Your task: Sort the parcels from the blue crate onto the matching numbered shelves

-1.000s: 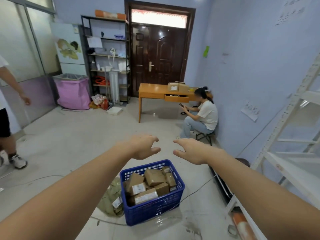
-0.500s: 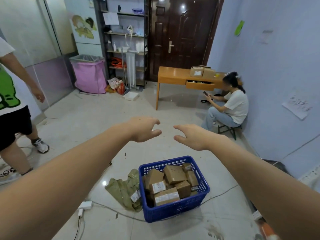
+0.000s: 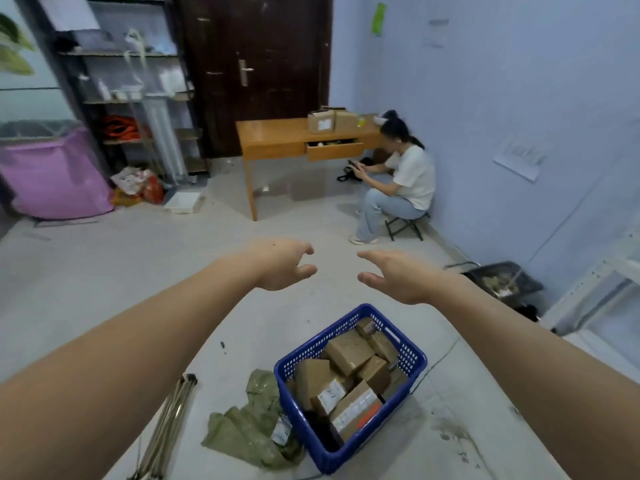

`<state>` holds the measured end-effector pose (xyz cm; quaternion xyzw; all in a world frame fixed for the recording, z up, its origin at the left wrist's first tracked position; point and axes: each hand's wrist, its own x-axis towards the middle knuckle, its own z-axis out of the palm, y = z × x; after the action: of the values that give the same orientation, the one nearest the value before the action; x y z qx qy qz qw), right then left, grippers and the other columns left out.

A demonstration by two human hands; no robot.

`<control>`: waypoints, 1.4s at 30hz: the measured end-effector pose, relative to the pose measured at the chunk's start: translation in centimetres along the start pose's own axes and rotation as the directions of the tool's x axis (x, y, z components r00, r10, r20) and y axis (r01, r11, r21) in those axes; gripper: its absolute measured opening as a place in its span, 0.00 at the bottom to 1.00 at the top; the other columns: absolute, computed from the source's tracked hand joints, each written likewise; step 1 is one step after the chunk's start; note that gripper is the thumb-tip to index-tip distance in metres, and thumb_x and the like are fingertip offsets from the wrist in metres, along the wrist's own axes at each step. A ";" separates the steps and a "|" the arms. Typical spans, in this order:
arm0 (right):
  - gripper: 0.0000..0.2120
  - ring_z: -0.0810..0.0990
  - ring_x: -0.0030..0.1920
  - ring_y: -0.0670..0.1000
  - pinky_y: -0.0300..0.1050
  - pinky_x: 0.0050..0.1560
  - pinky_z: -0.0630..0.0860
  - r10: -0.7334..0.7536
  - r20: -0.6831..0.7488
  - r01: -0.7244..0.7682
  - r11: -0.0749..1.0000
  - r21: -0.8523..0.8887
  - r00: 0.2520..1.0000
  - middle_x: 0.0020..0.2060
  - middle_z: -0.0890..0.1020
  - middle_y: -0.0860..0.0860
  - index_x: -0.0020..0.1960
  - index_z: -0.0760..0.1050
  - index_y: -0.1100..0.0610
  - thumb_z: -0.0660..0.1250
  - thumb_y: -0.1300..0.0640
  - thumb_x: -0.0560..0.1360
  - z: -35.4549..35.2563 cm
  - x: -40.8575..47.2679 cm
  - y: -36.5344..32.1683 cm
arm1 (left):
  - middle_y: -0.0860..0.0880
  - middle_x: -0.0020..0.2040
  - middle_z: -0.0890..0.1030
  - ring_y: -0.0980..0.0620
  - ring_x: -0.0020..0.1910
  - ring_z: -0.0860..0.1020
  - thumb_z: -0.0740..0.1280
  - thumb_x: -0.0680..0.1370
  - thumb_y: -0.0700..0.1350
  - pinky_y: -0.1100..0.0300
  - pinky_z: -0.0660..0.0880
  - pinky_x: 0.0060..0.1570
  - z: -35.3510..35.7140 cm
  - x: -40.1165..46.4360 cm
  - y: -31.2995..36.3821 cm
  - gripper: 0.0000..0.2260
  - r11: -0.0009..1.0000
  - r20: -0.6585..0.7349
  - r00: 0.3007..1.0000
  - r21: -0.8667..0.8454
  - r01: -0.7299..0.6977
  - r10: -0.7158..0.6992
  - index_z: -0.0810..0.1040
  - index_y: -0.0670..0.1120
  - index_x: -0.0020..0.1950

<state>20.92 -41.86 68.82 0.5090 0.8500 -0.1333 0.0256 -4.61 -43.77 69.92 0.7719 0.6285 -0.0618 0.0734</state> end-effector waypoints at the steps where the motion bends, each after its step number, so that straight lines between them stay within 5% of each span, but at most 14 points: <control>1: 0.30 0.64 0.79 0.53 0.52 0.77 0.61 0.031 0.007 -0.031 1.000 0.004 1.000 0.80 0.65 0.50 0.83 0.57 0.50 0.57 0.41 0.85 0.1 0.2 0.2 | 0.50 0.75 0.74 0.45 0.71 0.74 0.57 0.83 0.63 0.45 0.71 0.69 0.0 1.2 -0.3 0.25 1.000 0.000 1.000 0.002 -0.030 0.030 0.66 0.54 0.78; 16: 0.30 0.64 0.79 0.52 0.50 0.78 0.60 0.406 0.043 -0.407 0.898 0.169 0.913 0.80 0.65 0.51 0.83 0.57 0.52 0.58 0.42 0.84 4.4 10.1 9.4 | 0.49 0.75 0.74 0.46 0.71 0.74 0.58 0.84 0.61 0.49 0.72 0.67 1.4 24.1 -0.1 0.25 0.927 0.103 0.922 -0.011 -0.375 0.374 0.67 0.51 0.78; 27: 0.29 0.62 0.80 0.53 0.49 0.79 0.58 0.597 0.116 -0.605 0.756 0.248 0.794 0.81 0.64 0.52 0.83 0.57 0.54 0.57 0.44 0.85 6.9 17.4 13.8 | 0.49 0.78 0.70 0.46 0.74 0.71 0.57 0.85 0.59 0.49 0.67 0.71 4.7 37.7 -0.4 0.25 0.817 0.228 0.791 -0.040 -0.575 0.568 0.65 0.51 0.80; 36: 0.26 0.71 0.74 0.53 0.51 0.74 0.68 0.711 0.238 -0.733 0.546 0.406 0.662 0.74 0.73 0.52 0.79 0.65 0.53 0.60 0.44 0.84 18.6 26.4 16.3 | 0.46 0.71 0.76 0.46 0.67 0.75 0.57 0.85 0.56 0.51 0.72 0.66 17.4 47.2 -2.4 0.22 0.688 0.439 0.597 -0.071 -0.722 0.671 0.69 0.48 0.76; 42: 0.29 0.71 0.74 0.50 0.47 0.73 0.69 0.662 0.386 -0.752 0.449 0.483 0.643 0.77 0.71 0.50 0.82 0.61 0.51 0.59 0.42 0.84 35.4 31.3 18.4 | 0.46 0.68 0.76 0.46 0.64 0.76 0.56 0.85 0.56 0.49 0.74 0.65 33.5 52.2 -3.5 0.22 0.734 0.568 0.565 -0.106 -0.670 0.598 0.68 0.48 0.76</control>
<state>18.70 -15.75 25.41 0.7847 0.4647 -0.4096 -0.0252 2.42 0.65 27.11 0.8932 0.2517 -0.2958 0.2266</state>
